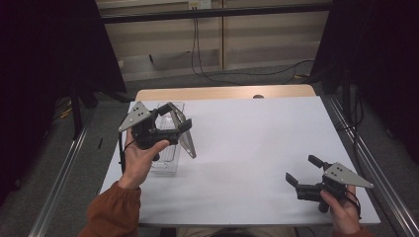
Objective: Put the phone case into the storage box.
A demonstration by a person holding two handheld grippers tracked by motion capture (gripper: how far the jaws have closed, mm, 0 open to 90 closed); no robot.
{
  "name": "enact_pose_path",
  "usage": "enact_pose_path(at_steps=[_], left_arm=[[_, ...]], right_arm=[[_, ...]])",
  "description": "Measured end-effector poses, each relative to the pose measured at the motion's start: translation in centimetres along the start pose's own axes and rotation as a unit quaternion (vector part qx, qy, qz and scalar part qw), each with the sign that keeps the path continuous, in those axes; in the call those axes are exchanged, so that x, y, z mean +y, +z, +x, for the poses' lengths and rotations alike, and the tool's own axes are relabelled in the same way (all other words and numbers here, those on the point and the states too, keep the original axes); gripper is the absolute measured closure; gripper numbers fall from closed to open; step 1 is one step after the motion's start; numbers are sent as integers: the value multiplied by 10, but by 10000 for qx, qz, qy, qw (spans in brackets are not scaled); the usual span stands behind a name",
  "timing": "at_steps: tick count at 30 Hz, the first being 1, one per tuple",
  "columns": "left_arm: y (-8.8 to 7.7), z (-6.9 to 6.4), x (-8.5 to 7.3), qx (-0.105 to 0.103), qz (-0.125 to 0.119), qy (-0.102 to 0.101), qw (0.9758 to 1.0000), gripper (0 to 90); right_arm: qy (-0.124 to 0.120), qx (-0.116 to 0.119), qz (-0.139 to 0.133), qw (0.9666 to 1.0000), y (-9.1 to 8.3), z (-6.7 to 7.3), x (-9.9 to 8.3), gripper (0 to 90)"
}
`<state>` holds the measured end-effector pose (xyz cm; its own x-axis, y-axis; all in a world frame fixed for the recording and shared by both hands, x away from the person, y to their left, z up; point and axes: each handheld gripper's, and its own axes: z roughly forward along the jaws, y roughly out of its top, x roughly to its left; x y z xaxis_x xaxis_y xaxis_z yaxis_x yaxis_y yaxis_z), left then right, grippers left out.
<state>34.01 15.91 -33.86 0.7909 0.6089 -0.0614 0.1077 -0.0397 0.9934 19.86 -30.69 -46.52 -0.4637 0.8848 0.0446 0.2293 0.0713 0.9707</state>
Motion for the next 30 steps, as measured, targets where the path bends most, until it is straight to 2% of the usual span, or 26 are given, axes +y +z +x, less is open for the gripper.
enact_pose_path(at_steps=[1, 7, 13, 18, 19, 23, 27, 30], left_arm=[[0, 2, 2, -20, 0, 34, 10000, 116], [-4, 14, 11, 205, 6, 64, 9998, 116], [-7, 30, 15, 384, -23, 33, 9993, 116], [-7, 40, 18, 564, -2, 100, 9984, 116], [-6, 42, 18, 602, -74, 14, 9982, 116], [-3, 51, 17, 675, -76, -17, 9977, 116], [-1, 58, 15, 725, -138, -242, 9970, 116], [2, 63, 15, 874, -51, -81, 9961, 116]], right_arm=[[18, 8, 2, 10000, -1, 0, 0, 2], [-16, -112, -33, 9999, -2, 0, 0, 3], [161, -328, -87, 9993, -4, 0, 0, 5], [103, -206, -62, 9997, -4, -1, -2, 4], [115, -196, -76, 9997, -4, -1, -2, 4], [136, -216, -55, 9997, -4, -1, -2, 4], [99, -204, -66, 9997, -4, -2, -2, 4], [137, -212, -66, 9997, -3, -1, -2, 4]])
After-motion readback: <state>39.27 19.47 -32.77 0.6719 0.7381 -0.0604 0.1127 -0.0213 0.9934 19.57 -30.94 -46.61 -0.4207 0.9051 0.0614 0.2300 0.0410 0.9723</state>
